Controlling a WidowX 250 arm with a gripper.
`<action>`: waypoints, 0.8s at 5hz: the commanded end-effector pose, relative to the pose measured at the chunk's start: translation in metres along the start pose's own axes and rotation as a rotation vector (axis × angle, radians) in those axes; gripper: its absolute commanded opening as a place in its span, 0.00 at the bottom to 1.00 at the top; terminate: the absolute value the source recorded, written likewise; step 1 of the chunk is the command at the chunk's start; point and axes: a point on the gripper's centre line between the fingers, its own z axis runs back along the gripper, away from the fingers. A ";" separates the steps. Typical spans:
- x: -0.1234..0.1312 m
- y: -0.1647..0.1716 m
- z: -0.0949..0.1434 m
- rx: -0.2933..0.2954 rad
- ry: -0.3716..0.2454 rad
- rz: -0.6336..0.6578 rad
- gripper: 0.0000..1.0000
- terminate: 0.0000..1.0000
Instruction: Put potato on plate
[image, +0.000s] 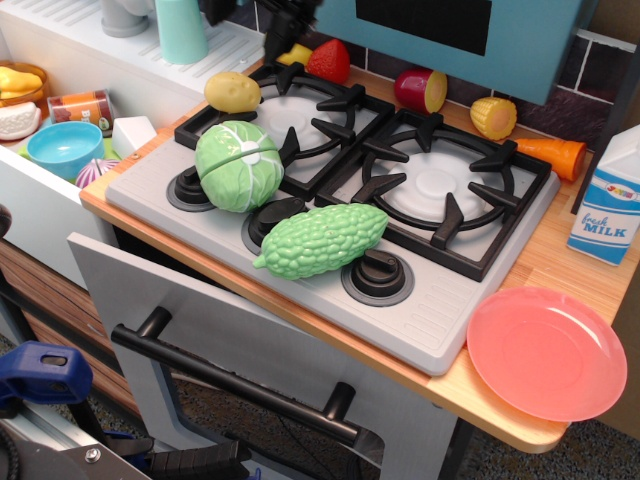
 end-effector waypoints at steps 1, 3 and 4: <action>0.015 0.023 0.002 -0.010 -0.053 -0.008 1.00 0.00; 0.004 0.020 -0.016 -0.061 -0.059 -0.003 1.00 0.00; -0.006 0.020 -0.020 -0.072 -0.050 0.003 1.00 0.00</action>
